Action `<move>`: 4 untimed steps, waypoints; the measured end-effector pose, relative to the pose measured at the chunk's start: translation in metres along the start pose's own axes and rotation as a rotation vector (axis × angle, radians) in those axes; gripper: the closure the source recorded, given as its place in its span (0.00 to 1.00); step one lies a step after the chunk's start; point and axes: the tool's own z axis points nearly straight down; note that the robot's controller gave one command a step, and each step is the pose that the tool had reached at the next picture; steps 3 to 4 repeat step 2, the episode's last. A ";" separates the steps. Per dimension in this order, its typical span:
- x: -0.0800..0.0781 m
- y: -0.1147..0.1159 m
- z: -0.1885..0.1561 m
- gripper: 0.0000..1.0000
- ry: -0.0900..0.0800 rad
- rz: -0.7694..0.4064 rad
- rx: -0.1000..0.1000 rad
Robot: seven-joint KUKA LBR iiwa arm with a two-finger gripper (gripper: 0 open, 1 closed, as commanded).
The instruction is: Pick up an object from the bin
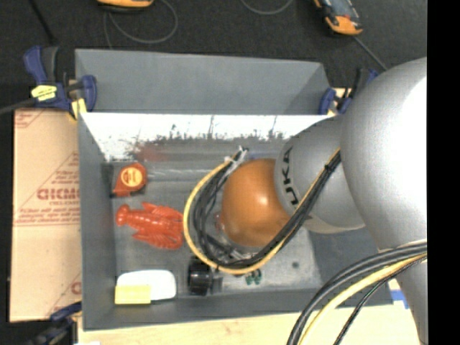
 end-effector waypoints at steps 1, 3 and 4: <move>0.000 0.000 0.000 1.00 0.000 0.001 0.000; 0.000 0.000 0.000 1.00 0.000 0.002 -0.001; 0.000 0.000 0.000 1.00 0.000 0.002 -0.001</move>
Offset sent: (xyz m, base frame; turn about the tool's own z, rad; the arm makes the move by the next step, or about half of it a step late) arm 0.0000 0.0000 0.0000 0.0000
